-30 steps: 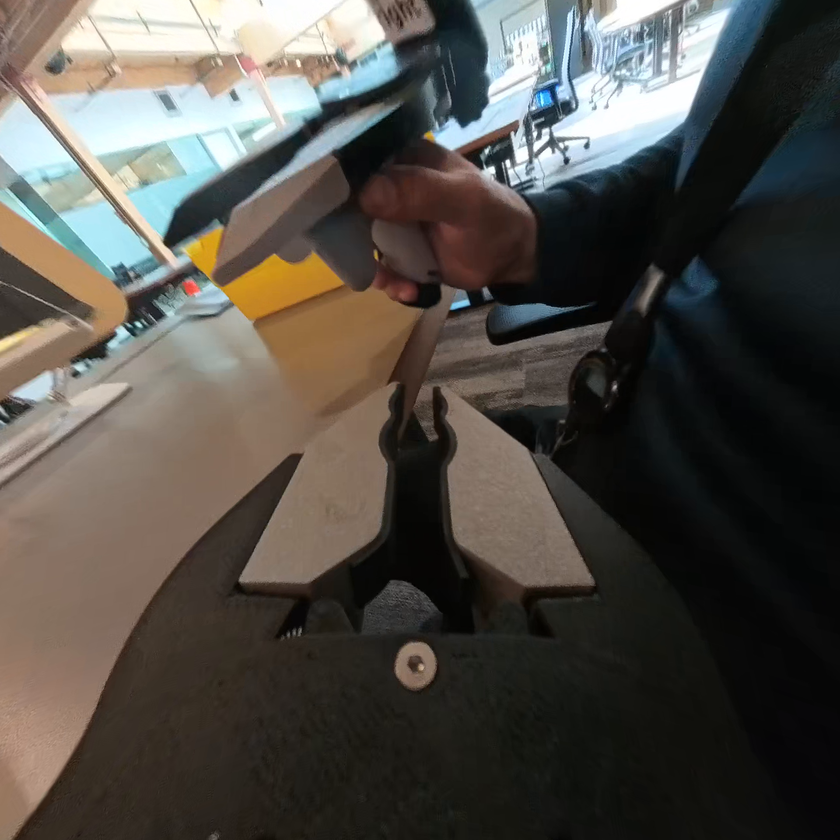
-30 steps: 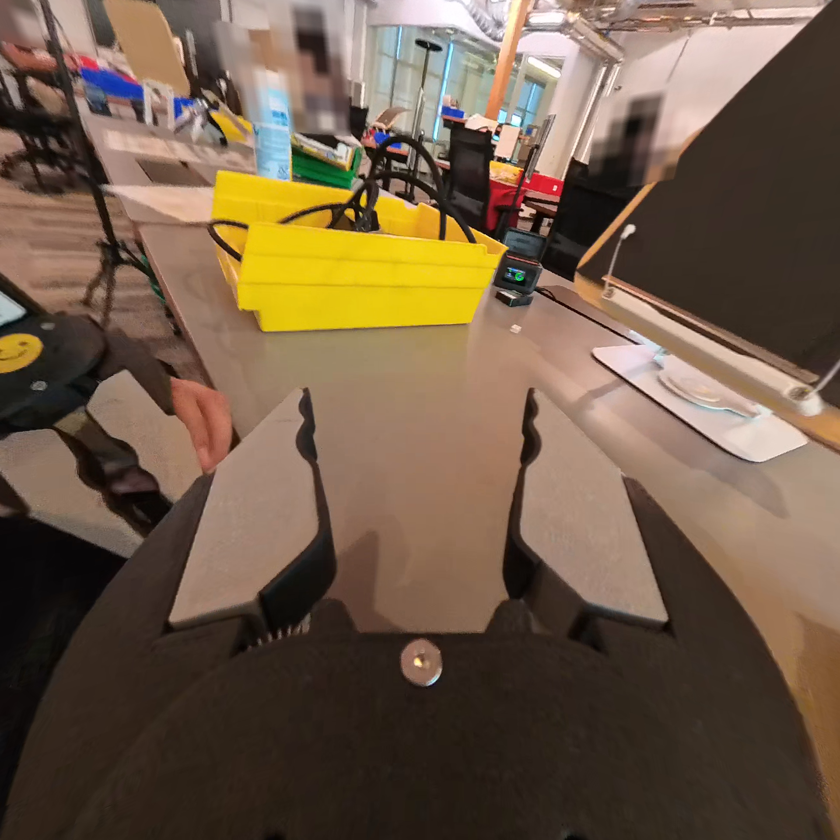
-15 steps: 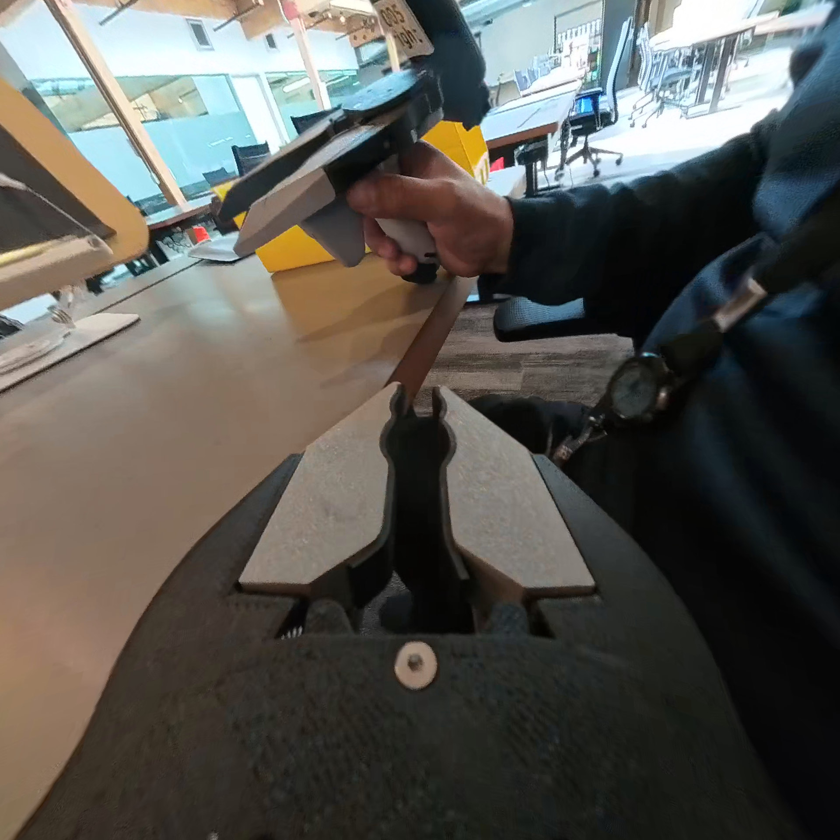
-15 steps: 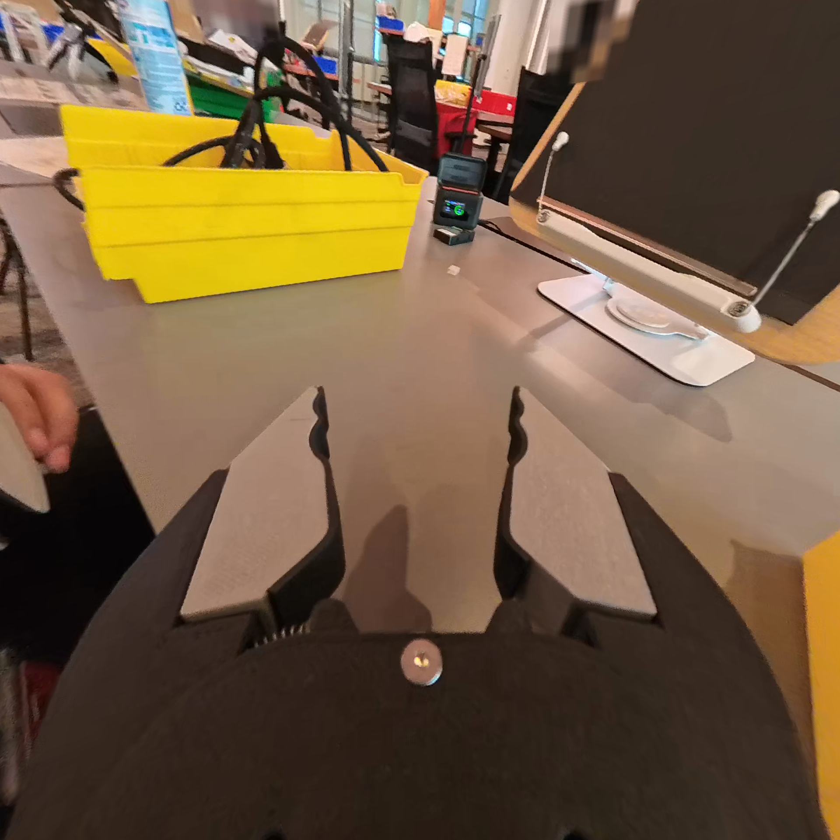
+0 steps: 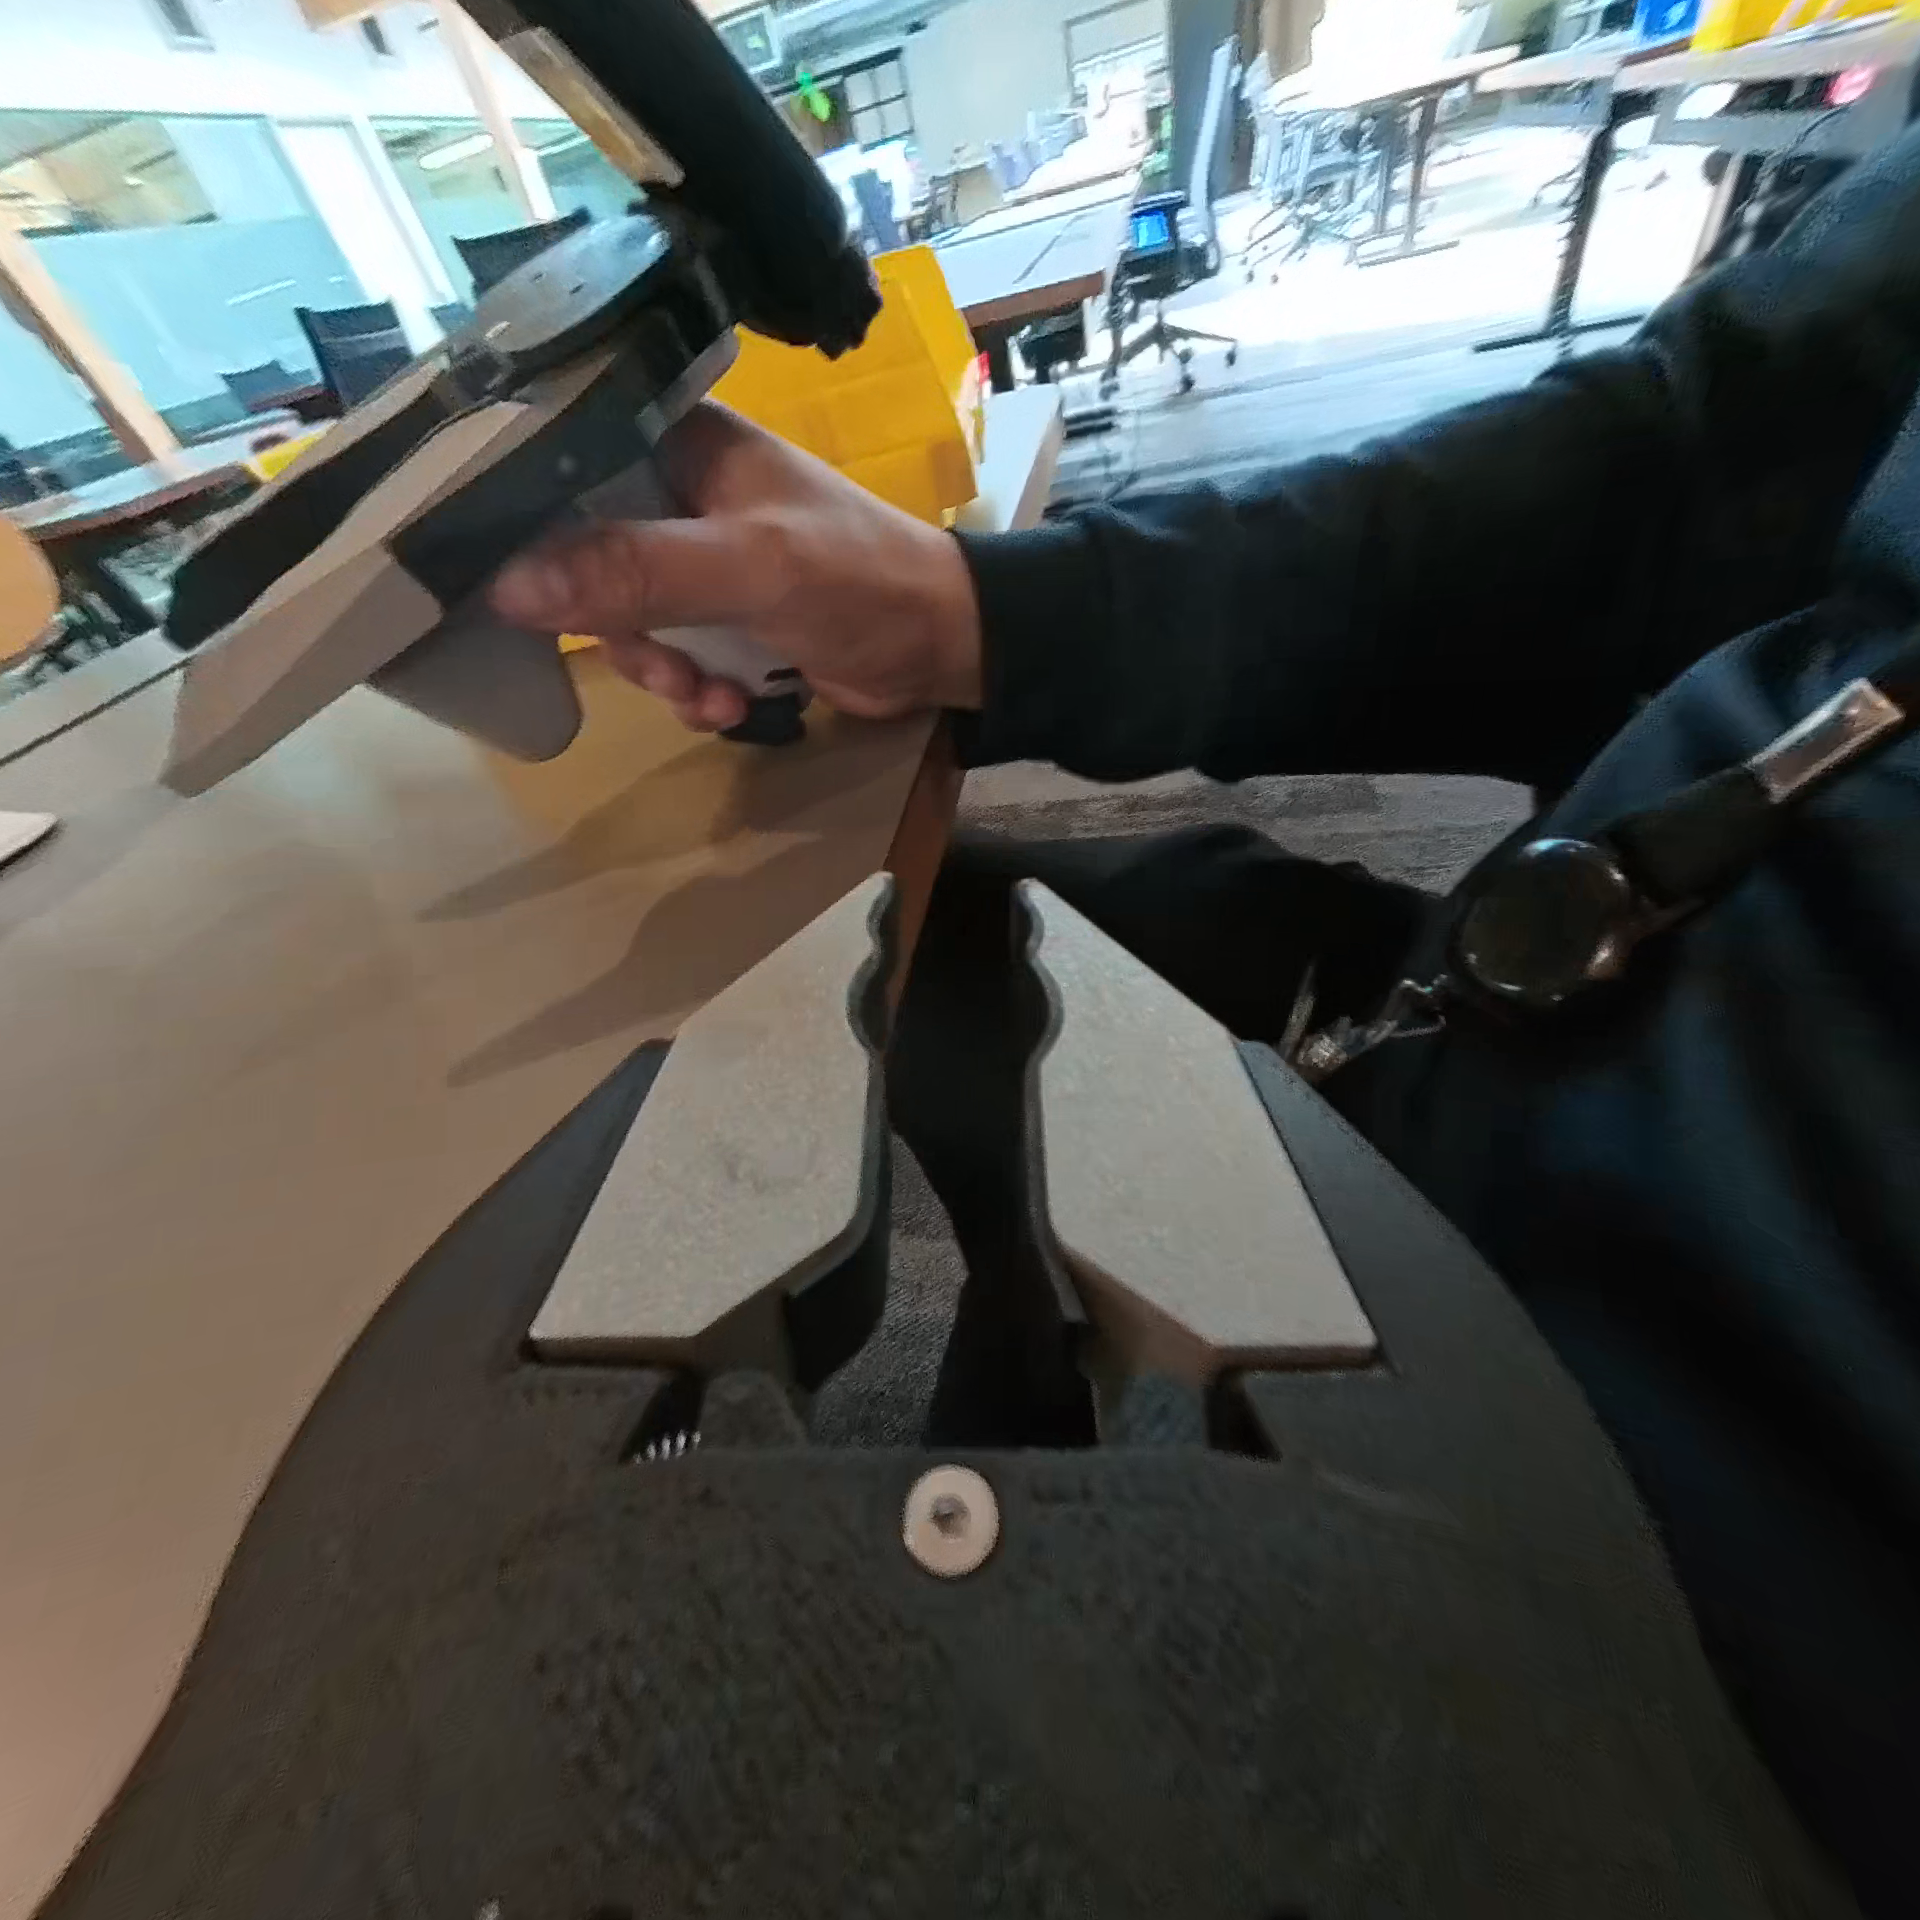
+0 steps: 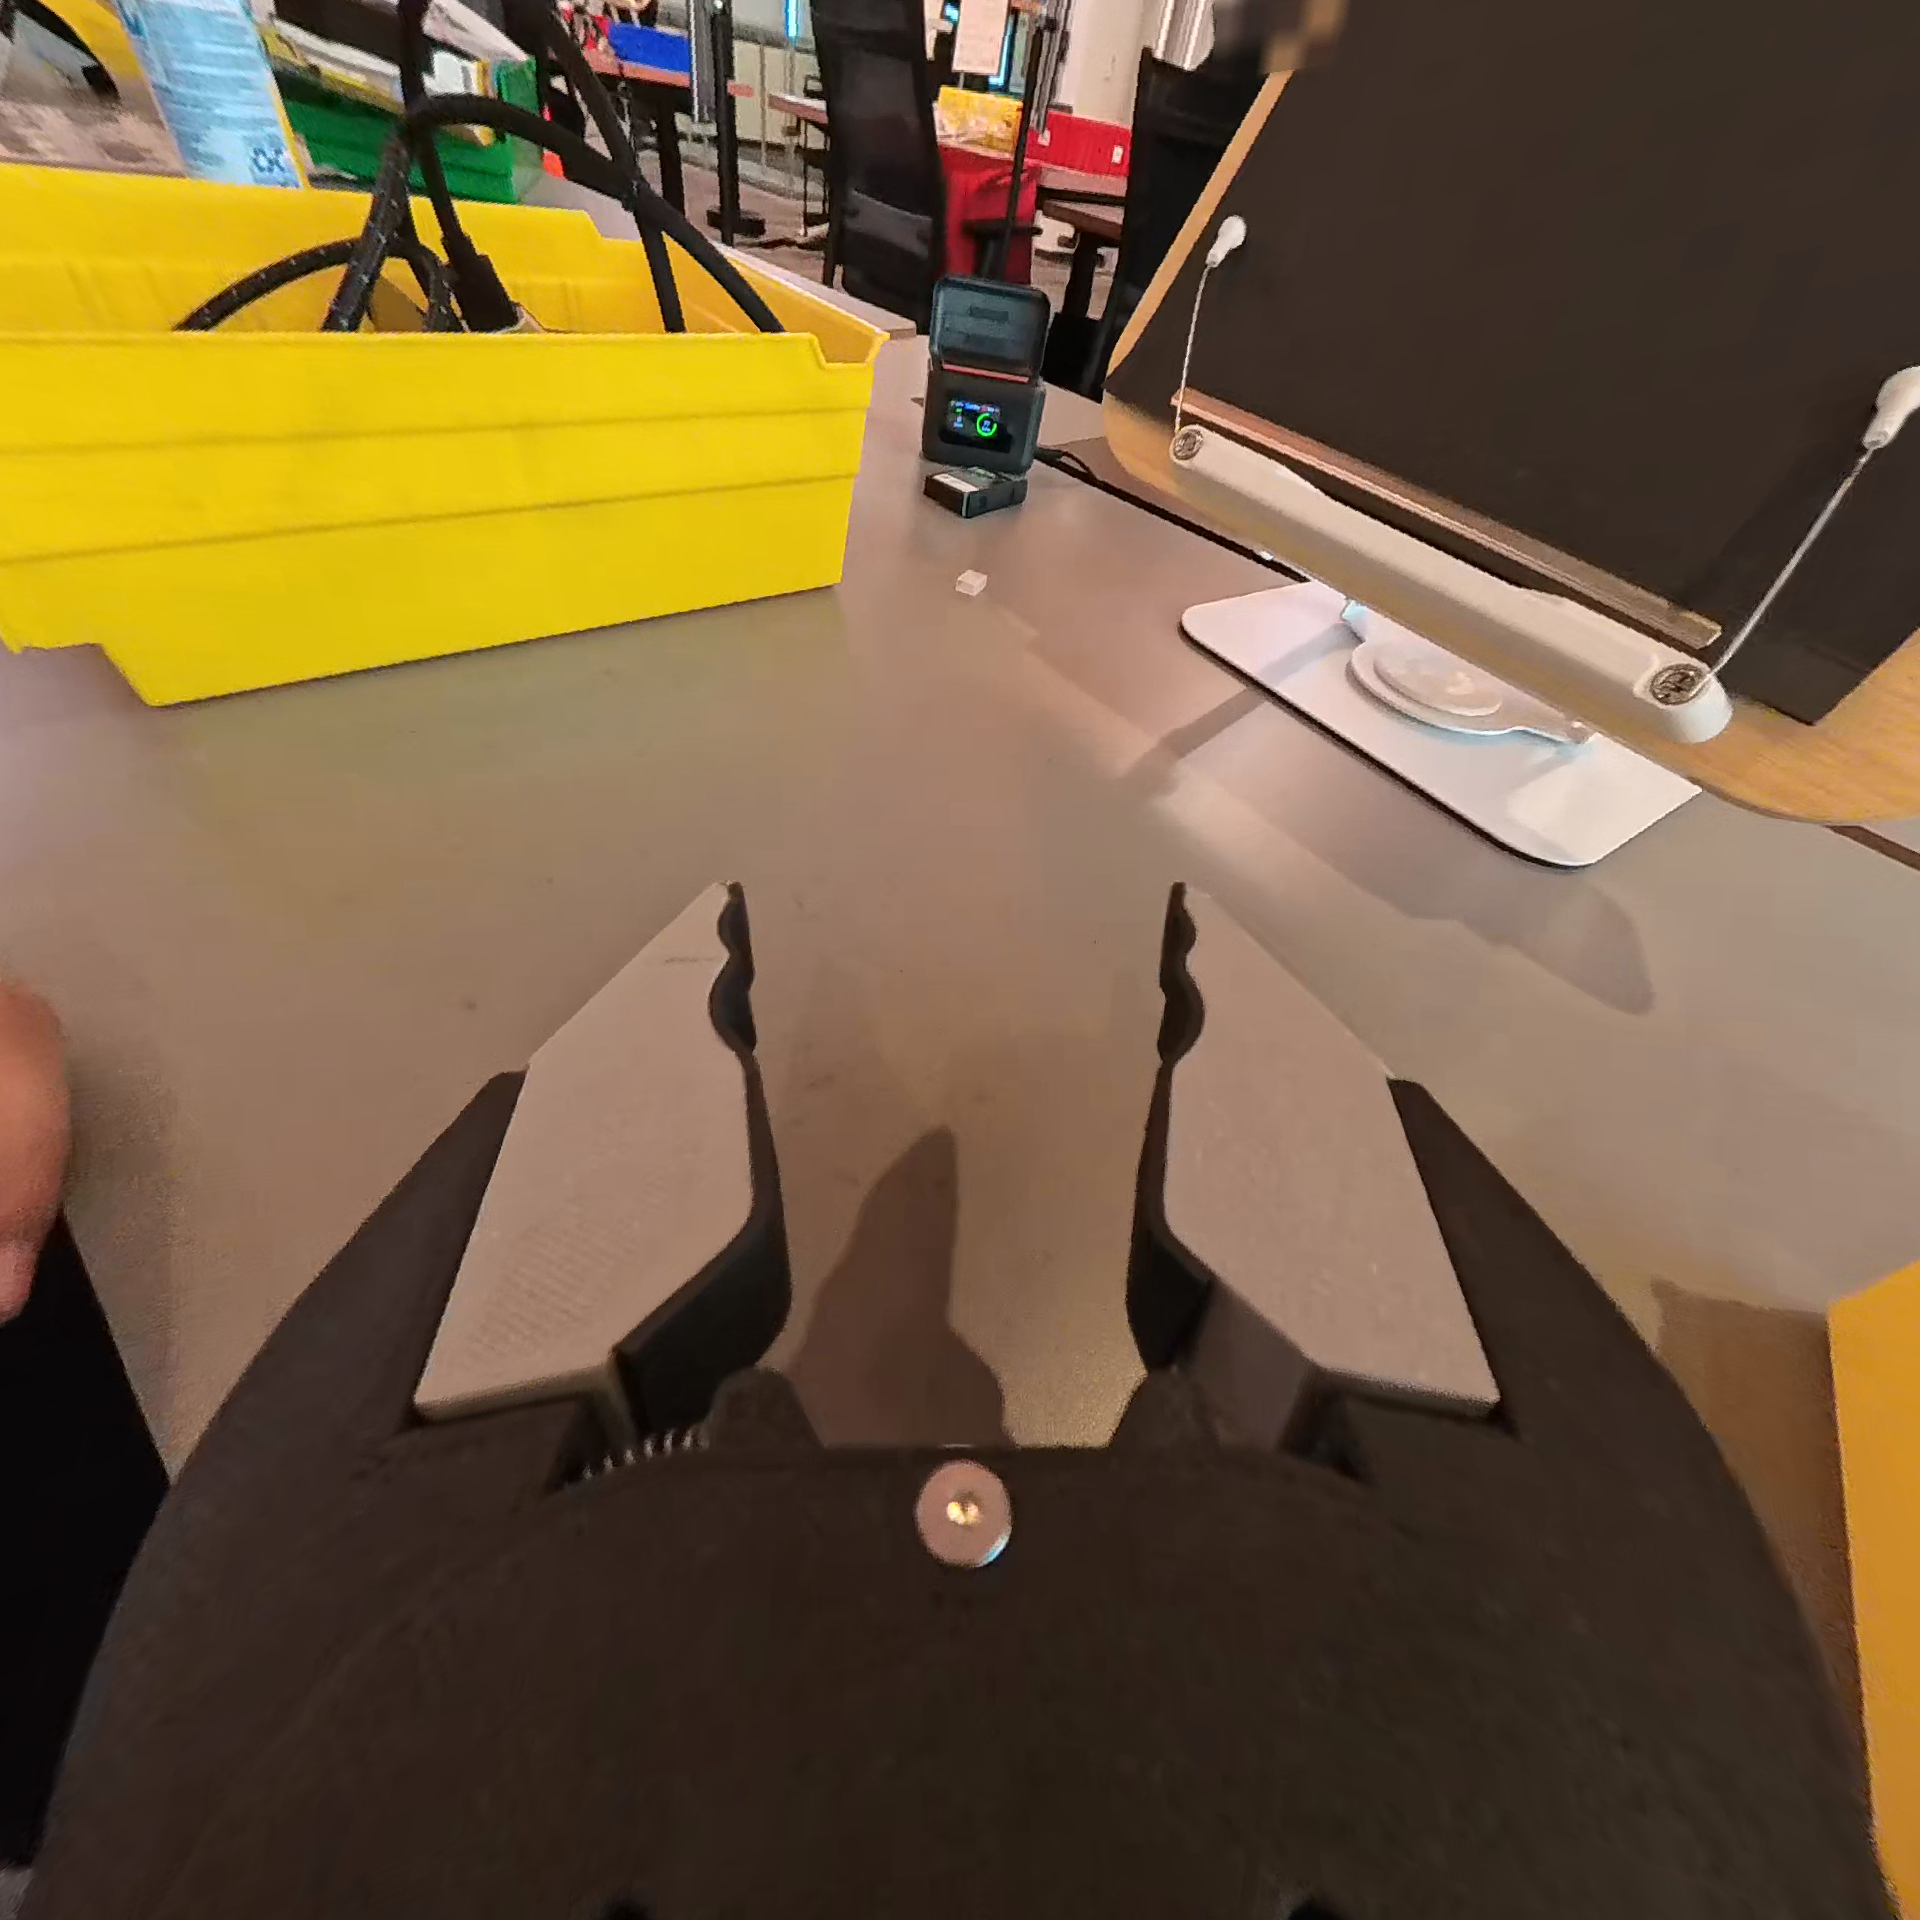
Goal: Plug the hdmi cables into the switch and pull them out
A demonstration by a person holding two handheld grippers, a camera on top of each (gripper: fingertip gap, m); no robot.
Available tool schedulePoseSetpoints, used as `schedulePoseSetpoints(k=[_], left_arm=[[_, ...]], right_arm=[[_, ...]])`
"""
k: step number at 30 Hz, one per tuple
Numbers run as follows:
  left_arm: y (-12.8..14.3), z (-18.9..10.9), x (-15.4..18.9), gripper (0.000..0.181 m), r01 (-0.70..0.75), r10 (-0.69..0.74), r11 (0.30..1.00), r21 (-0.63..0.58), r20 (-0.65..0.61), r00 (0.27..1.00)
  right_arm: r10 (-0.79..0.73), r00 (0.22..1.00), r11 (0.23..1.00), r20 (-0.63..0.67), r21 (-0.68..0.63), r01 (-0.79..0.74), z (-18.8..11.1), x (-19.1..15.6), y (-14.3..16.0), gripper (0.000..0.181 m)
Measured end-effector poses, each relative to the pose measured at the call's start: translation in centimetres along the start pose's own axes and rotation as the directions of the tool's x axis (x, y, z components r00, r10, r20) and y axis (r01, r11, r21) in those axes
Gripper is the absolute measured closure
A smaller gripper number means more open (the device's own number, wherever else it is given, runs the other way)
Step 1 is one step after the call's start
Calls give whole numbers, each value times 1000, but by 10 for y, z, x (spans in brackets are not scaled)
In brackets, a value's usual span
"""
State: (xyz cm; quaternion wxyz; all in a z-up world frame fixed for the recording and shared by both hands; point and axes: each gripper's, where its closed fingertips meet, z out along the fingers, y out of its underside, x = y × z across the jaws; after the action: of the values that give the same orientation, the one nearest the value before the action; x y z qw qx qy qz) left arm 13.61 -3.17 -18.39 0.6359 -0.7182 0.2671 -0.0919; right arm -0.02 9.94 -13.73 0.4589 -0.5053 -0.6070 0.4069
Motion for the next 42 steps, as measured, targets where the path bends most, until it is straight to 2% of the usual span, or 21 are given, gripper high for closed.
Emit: schedulePoseSetpoints(k=[3,7,10,14,18,22,26,29,32,35,37,39,42], left_arm=[[-8,9,3,163,27,-26,999,35,-38,999],[-4,12,10,163,12,-10,999,40,-64,998],[7,5,5,173,-39,39,999,-7,-8,999],[4,-5,2,168,-72,72,997,4,22,997],[5,-8,5,167,7,-6,1000,26,-18,1000],[2,-9,-1,166,-44,43,999,15,21,999],[2,-6,1,166,10,-10,1000,9,6,1000],[-6,-5,3,164,12,-12,1000,4,4,1000],[-26,-14,-4,162,-30,31,1000,-5,42,999],[-55,-46,-42,153,-47,57,996,-69,152,987],[-75,-91,-96,149,-17,57,992,-122,331,942],[-95,-154,-157,147,23,52,990,-136,525,849],[-95,-256,-246,147,122,67,975,-187,767,639]], right_arm=[[20,1000,1000,11,10,-20,0,1,-1,104],[39,999,999,31,14,-39,1,1,-2,102],[19,1000,1000,17,22,-19,1,1,-3,100],[2,1000,1000,-11,22,-2,1,3,-3,97],[0,1000,1000,-26,22,1,1,5,-3,97],[14,999,1000,-40,26,-13,0,8,-3,96],[22,999,999,-36,24,-21,0,8,-2,96],[46,999,999,-26,31,-45,-1,9,-2,97],[70,997,997,-17,46,-70,-3,11,-4,98],[84,996,995,-7,52,-84,-4,11,-4,98],[85,996,995,-1,52,-85,-4,10,-4,99],[81,997,996,7,48,-81,-3,8,-4,100],[68,997,997,19,37,-69,-2,5,-3,101]])
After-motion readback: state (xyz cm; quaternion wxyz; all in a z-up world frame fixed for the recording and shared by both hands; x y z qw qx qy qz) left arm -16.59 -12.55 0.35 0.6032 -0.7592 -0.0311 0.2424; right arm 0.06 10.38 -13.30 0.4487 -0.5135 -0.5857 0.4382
